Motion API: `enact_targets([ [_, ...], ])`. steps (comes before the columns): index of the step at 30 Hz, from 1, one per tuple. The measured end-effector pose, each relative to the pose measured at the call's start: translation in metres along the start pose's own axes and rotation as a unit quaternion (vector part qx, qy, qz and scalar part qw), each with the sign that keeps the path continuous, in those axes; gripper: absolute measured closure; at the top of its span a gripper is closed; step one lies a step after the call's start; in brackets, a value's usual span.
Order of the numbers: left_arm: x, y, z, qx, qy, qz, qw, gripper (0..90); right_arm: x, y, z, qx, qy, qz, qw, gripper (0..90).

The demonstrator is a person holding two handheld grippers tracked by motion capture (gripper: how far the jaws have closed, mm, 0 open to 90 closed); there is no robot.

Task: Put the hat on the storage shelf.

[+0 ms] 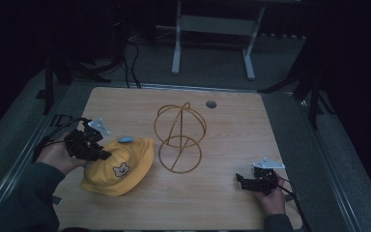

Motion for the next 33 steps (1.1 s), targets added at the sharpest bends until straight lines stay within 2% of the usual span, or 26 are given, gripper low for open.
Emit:
enact_targets([
  [16, 0.010, -0.001, -0.001, 0.002, -0.023, -0.006, 0.9997, 81.0, 0.000, 0.000, 0.000, 0.001, -0.002, 0.000, 1.0000, 13.8],
  [33, 0.017, 0.000, -0.005, 0.010, -0.030, -0.006, 0.9995, 80.9, 0.000, 0.000, 0.000, 0.001, -0.003, 0.001, 1.0000, 13.8],
])
Point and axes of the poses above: each handheld gripper's, and its own axes: y roughly forward along the jaws, z roughly out of its underside, x roughly to its left, the point moved 5 cm from there along y, roughly forward along the jaws, and after that the axes turned 11 degrees about -z, right-handed, at the moved point
